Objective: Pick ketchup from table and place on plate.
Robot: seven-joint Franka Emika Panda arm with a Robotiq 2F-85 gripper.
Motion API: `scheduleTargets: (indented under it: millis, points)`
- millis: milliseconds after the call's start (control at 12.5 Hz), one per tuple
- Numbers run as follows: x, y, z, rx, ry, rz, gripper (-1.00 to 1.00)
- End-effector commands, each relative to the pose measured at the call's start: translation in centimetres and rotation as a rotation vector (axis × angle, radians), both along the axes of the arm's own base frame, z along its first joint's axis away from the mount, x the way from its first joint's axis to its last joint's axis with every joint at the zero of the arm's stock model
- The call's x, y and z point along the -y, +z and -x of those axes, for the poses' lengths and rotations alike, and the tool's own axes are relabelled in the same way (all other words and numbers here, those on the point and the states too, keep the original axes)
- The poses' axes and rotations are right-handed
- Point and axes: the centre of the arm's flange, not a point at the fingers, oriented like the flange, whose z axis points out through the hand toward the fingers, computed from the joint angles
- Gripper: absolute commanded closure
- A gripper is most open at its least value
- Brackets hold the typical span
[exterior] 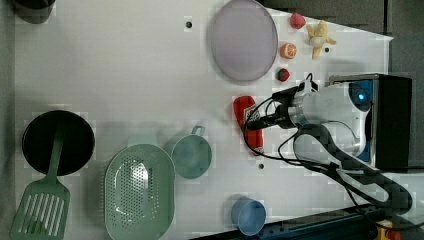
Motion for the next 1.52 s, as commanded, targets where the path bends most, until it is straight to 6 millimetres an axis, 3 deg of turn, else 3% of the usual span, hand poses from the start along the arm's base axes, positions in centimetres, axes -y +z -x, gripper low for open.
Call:
scheduleTargets:
  millis: [80,320,400,560,640,800,1040,1360,1520]
  points:
    - [0.3,0.4,-1.3,0.065,0.022,-0.011,-1.0]
    - [0.4,-1.2,-0.9,0.038,0.019,-0.011,-1.0]
    - [0.3,-1.4,-0.8,0.033,0.021,-0.012,-0.91]
    - [0.4,-1.6,-0.8,0.03,0.019,-0.011,-0.42]
    - [0.3,-1.3,-1.0,0.038,0.019,-0.012,-0.26]
    - [0.1,-0.1,-1.4,0.058,0.014,-0.013,-0.26]
    - [0.1,4.3,-2.1,0.089,-0.016,-0.001,-0.26]
    - [0.3,12.1,-2.0,0.064,-0.009,0.019,-0.27]
    - [0.2,16.2,-3.1,0.066,-0.009,0.023,-0.27]
